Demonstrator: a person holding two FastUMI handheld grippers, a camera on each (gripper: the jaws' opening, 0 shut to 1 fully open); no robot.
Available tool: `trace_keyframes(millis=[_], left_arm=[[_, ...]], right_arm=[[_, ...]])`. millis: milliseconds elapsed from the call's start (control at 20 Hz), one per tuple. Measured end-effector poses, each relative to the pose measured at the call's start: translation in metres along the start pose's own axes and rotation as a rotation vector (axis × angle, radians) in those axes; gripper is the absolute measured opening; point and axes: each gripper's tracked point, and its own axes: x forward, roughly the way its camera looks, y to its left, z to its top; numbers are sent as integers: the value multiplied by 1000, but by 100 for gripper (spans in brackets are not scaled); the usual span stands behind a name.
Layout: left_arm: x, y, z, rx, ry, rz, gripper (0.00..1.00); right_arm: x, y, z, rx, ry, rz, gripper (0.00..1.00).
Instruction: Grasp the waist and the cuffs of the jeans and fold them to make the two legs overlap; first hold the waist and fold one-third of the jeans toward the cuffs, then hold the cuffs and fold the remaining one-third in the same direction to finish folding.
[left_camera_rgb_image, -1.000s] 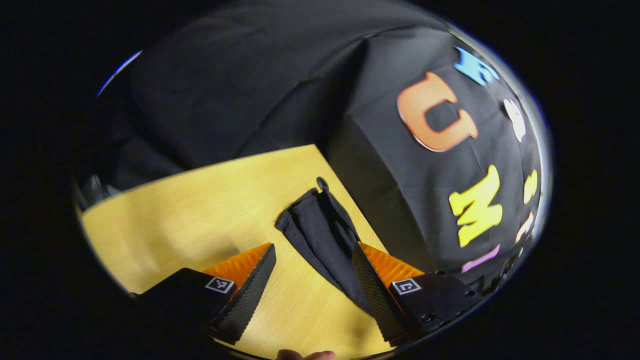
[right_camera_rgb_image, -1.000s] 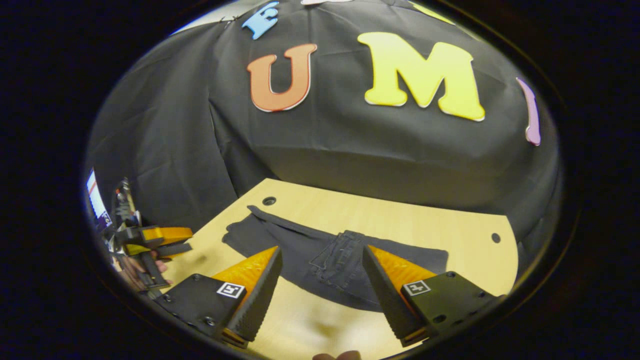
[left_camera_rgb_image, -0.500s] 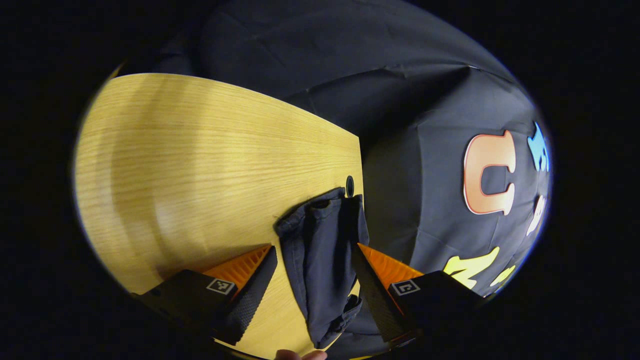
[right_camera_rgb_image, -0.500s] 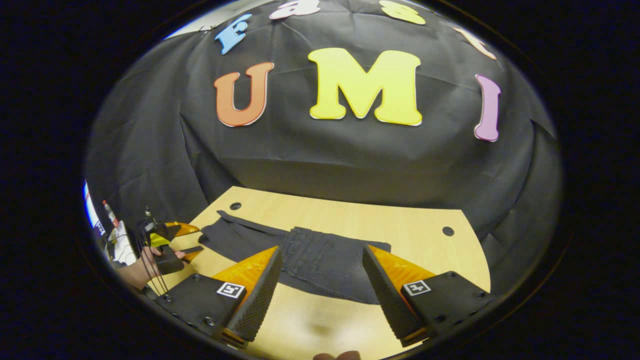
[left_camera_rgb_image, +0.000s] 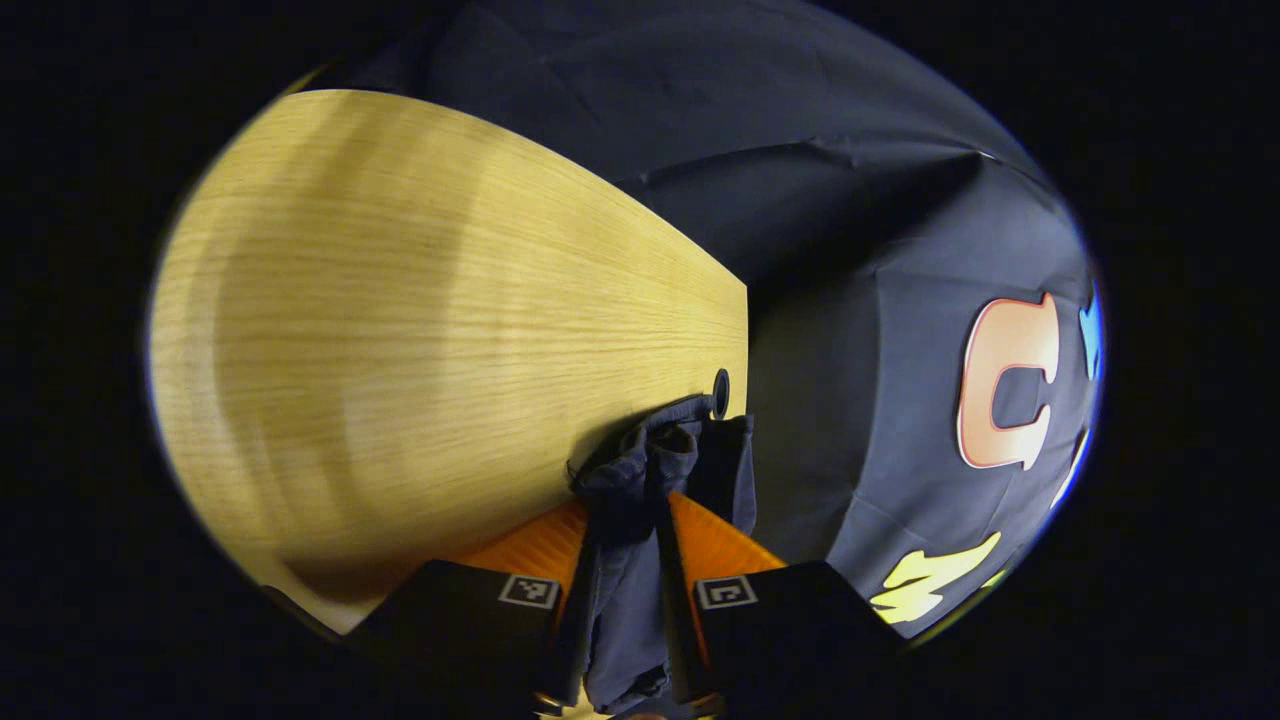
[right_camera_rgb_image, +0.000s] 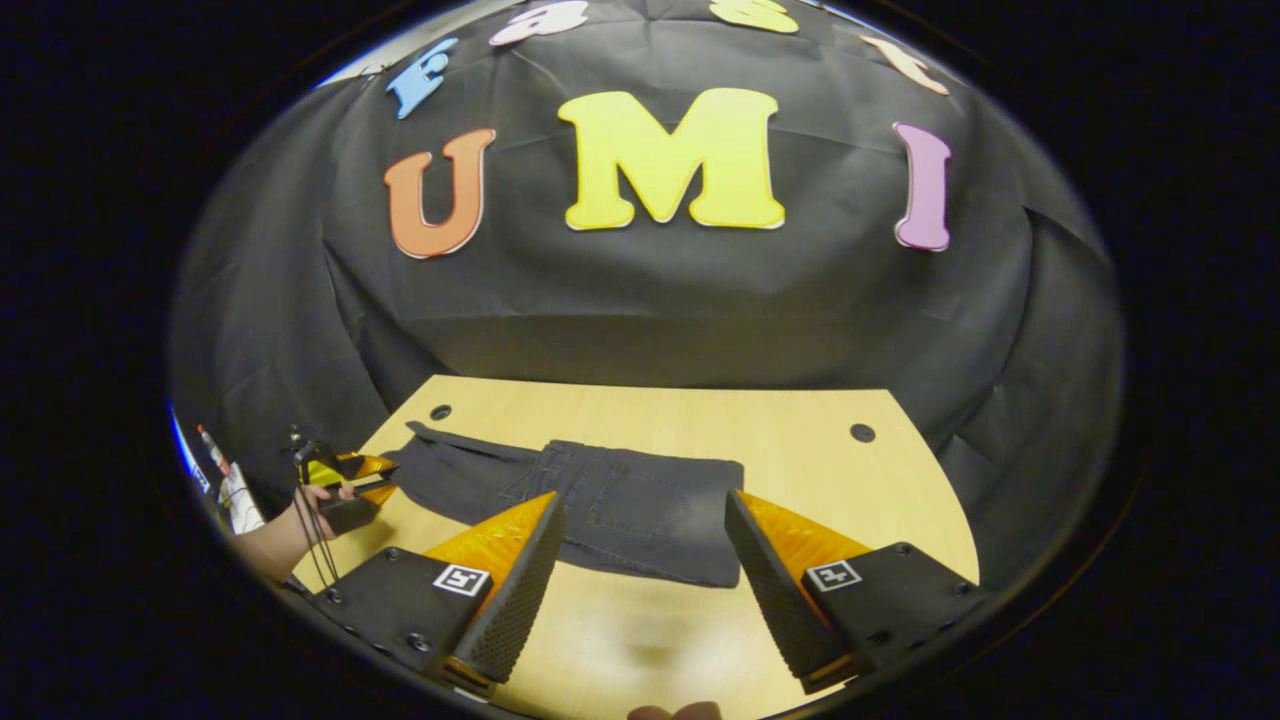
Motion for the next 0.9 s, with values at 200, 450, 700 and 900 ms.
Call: trace_keyframes(millis=[200, 450, 700, 900], left_arm=[[-4, -7, -2, 66, 9, 4, 15], [-35, -70, -22, 286, -10, -105, 8], [-73, -156, -86, 548, -1, -215, 7], [-92, -201, -167, 707, 36, -291, 7]], right_arm=[[-13, -23, -3, 21, -16, -44, 99], [-40, -50, 11, 47, -112, -104, 99], [-71, -81, 12, 100, -154, -129, 94], [-107, -126, 9, 149, -201, -192, 94]])
